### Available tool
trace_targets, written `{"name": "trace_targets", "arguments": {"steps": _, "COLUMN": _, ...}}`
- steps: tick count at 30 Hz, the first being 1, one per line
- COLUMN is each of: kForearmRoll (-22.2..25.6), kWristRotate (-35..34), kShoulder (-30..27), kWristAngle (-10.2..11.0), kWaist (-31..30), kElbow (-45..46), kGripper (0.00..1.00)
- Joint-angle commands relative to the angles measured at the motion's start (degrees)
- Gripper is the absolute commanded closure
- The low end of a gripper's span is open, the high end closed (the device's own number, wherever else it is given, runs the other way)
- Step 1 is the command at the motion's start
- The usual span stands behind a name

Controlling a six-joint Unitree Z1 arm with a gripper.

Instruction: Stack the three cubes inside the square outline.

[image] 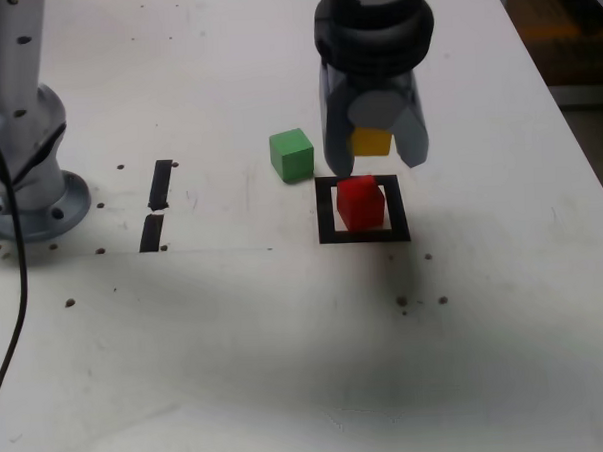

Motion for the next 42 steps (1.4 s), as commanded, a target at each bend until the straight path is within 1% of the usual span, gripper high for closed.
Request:
{"name": "trace_targets", "arguments": {"steps": 1, "kForearmRoll": -0.86, "kWristRotate": -0.64, "kShoulder": -0.46, "kWristAngle": -0.78, "kWaist": 0.35, "kElbow": 0.66, "kGripper": 0.87}}
{"name": "trace_targets", "arguments": {"steps": 12, "kForearmRoll": -5.23, "kWristRotate": -1.97, "kShoulder": 0.35, "kWristAngle": -4.20, "kWaist": 1.91, "kElbow": 4.11, "kGripper": 0.87}}
{"name": "trace_targets", "arguments": {"steps": 18, "kForearmRoll": -6.82, "kWristRotate": -1.96, "kShoulder": 0.40, "kWristAngle": -5.29, "kWaist": 3.09, "kElbow": 6.08, "kGripper": 0.86}}
{"name": "trace_targets", "arguments": {"steps": 25, "kForearmRoll": -8.23, "kWristRotate": -1.64, "kShoulder": 0.35, "kWristAngle": -5.71, "kWaist": 3.98, "kElbow": 7.94, "kGripper": 0.85}}
{"name": "trace_targets", "arguments": {"steps": 42, "kForearmRoll": -11.76, "kWristRotate": -1.47, "kShoulder": 0.90, "kWristAngle": -5.86, "kWaist": 4.10, "kElbow": 9.34, "kGripper": 0.84}}
